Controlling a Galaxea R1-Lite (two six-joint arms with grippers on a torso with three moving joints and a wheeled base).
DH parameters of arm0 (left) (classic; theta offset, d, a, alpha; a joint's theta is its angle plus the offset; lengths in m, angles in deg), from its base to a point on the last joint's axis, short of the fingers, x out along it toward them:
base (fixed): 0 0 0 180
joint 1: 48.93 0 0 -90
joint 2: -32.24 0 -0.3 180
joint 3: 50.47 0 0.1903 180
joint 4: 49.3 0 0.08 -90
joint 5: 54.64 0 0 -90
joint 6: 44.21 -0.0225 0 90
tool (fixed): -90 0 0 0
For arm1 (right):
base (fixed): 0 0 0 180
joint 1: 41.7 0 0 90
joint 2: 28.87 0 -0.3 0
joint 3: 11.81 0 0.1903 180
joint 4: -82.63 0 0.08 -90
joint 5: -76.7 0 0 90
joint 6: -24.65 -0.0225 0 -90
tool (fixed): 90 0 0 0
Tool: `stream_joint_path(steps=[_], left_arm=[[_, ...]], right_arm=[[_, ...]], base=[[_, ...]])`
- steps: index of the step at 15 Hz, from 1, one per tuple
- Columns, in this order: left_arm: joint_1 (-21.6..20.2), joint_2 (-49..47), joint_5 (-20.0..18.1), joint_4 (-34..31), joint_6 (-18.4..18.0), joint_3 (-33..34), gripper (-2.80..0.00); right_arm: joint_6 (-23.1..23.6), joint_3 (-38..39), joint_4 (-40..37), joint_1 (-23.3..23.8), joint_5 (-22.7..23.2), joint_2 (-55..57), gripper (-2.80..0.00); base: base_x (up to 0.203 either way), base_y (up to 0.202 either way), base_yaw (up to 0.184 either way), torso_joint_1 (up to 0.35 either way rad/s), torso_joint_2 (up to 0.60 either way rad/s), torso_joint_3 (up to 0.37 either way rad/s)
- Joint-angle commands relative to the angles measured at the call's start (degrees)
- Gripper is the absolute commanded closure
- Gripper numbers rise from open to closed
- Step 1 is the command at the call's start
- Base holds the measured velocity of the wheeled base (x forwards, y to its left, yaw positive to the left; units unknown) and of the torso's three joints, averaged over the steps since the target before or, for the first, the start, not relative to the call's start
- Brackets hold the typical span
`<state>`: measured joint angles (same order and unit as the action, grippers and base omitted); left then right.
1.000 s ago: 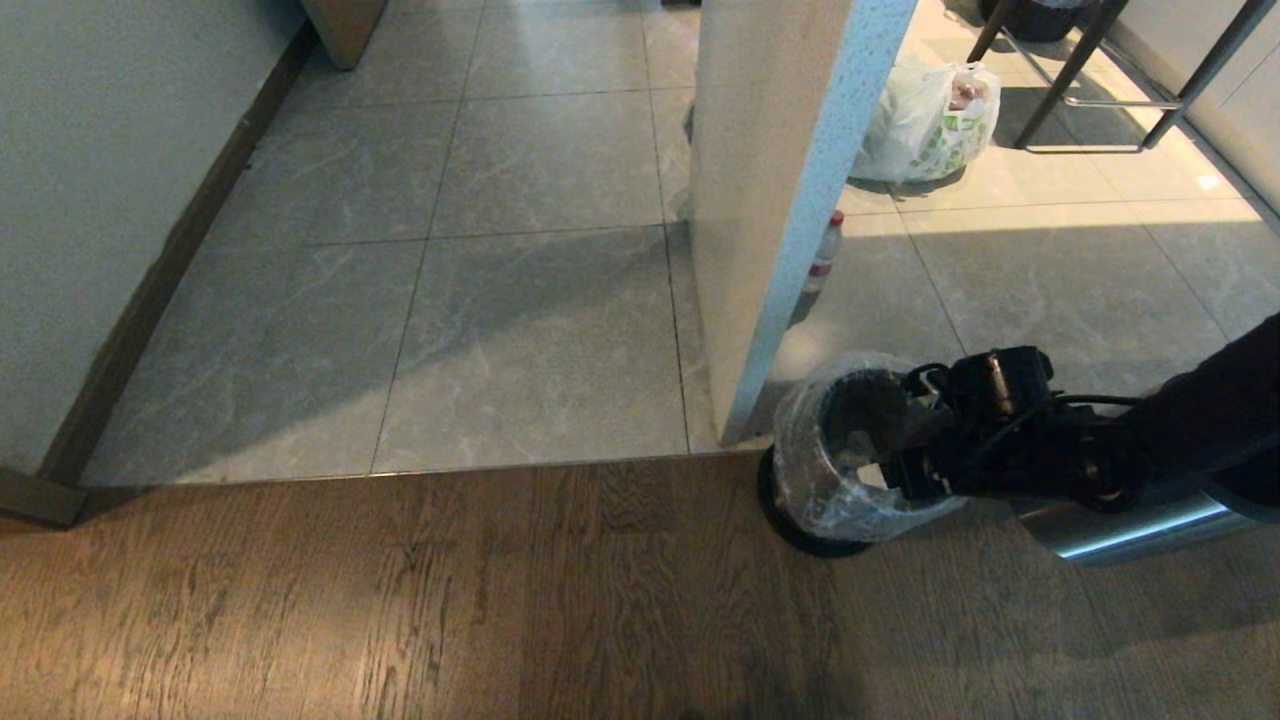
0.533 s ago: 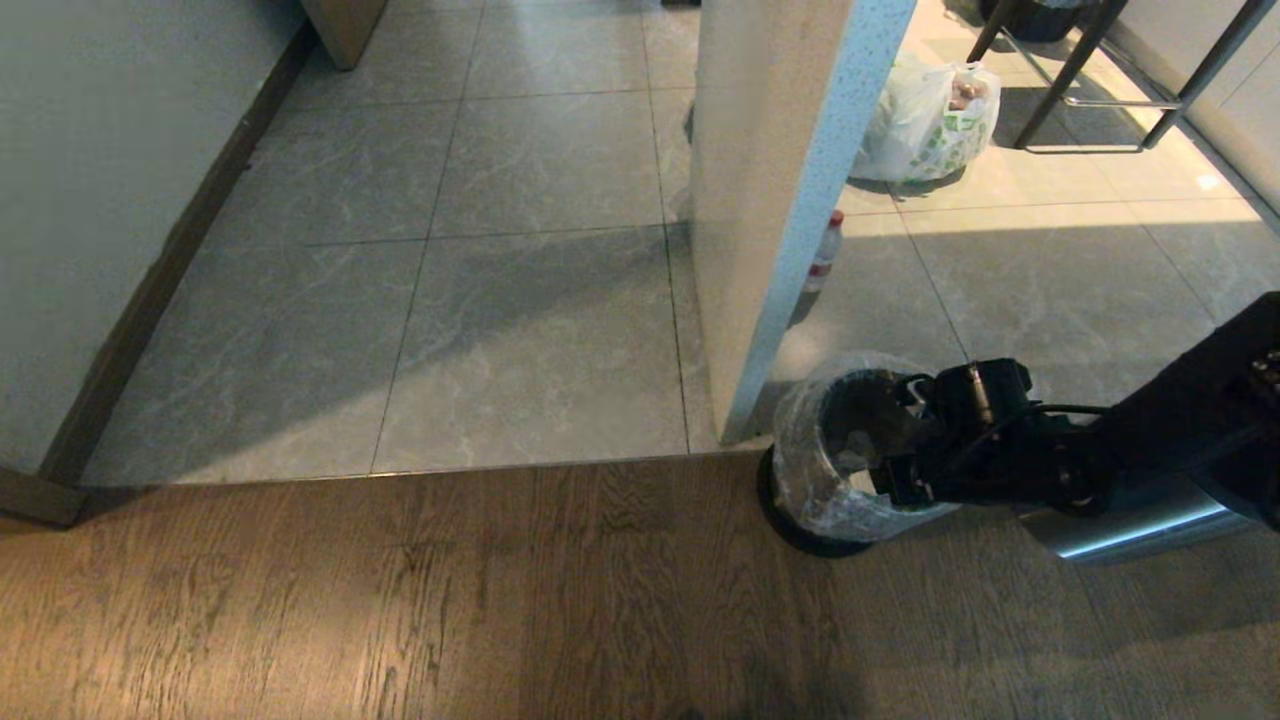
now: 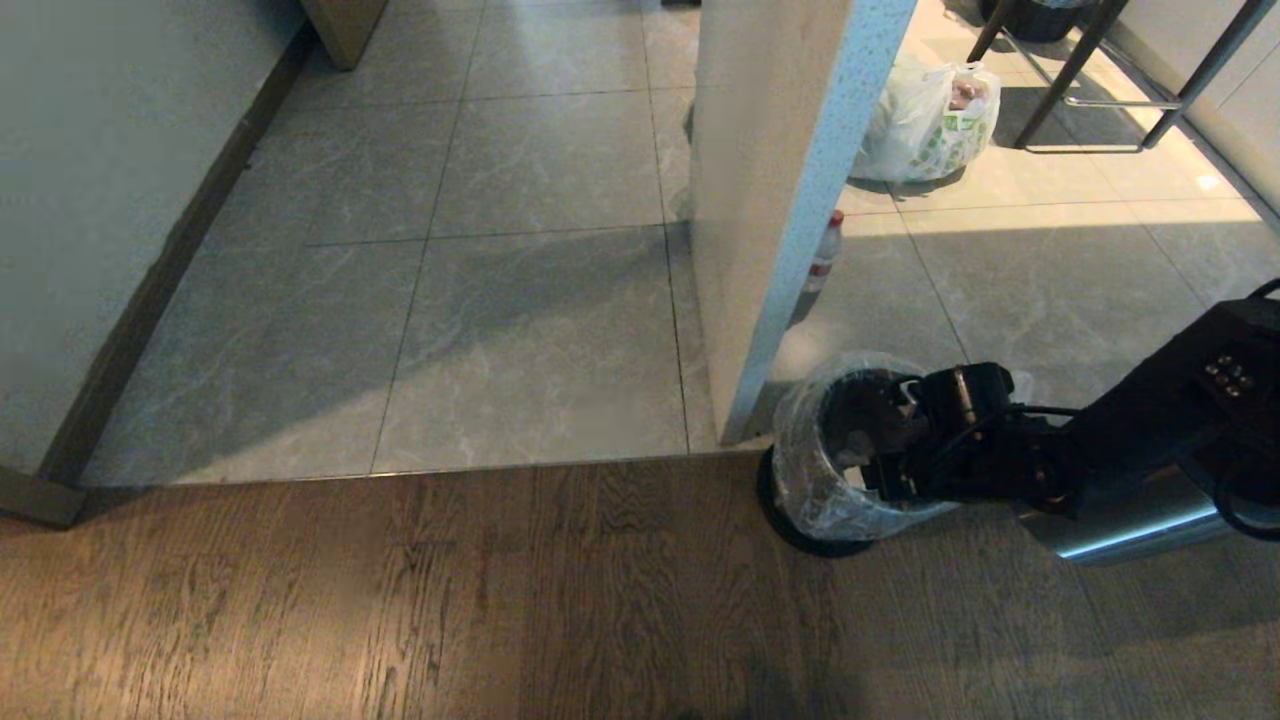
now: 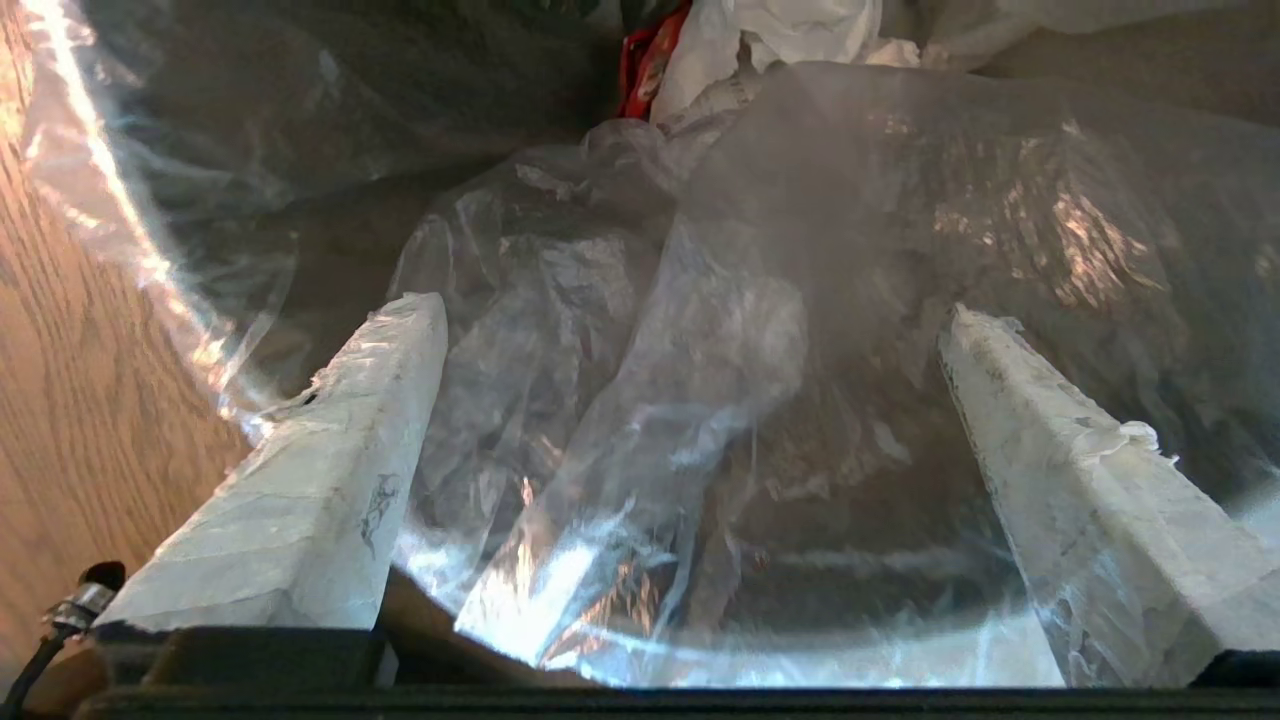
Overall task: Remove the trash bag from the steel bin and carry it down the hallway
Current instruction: Pick up the trash bag
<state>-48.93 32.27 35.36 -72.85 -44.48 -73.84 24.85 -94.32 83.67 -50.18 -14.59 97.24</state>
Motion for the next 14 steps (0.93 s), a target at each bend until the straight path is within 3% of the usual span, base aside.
stream_joint_path(steps=[1, 3, 4, 14], left_arm=[[0.0, 0.0, -0.1, 0.0, 0.0, 0.0, 0.0], [0.0, 0.0, 0.0, 0.0, 0.0, 0.0, 0.0], [0.0, 0.0, 0.0, 0.0, 0.0, 0.0, 0.0], [0.0, 0.0, 0.0, 0.0, 0.0, 0.0, 0.0]], right_arm=[[0.1, -0.4, 0.1, 0.0, 0.1, 1.2, -2.8], [0.1, -0.7, 0.2, 0.0, 0.1, 1.7, -2.8], [0.3, -1.1, 0.2, 0.0, 0.0, 2.2, 0.0], [0.4, -3.0, -0.5, 0.4, -0.2, 1.9, 0.0]], base=[[0.0, 0.0, 0.0, 0.0, 0.0, 0.0], [0.0, 0.0, 0.0, 0.0, 0.0, 0.0], [0.0, 0.0, 0.0, 0.0, 0.0, 0.0], [0.0, 0.0, 0.0, 0.0, 0.0, 0.0]])
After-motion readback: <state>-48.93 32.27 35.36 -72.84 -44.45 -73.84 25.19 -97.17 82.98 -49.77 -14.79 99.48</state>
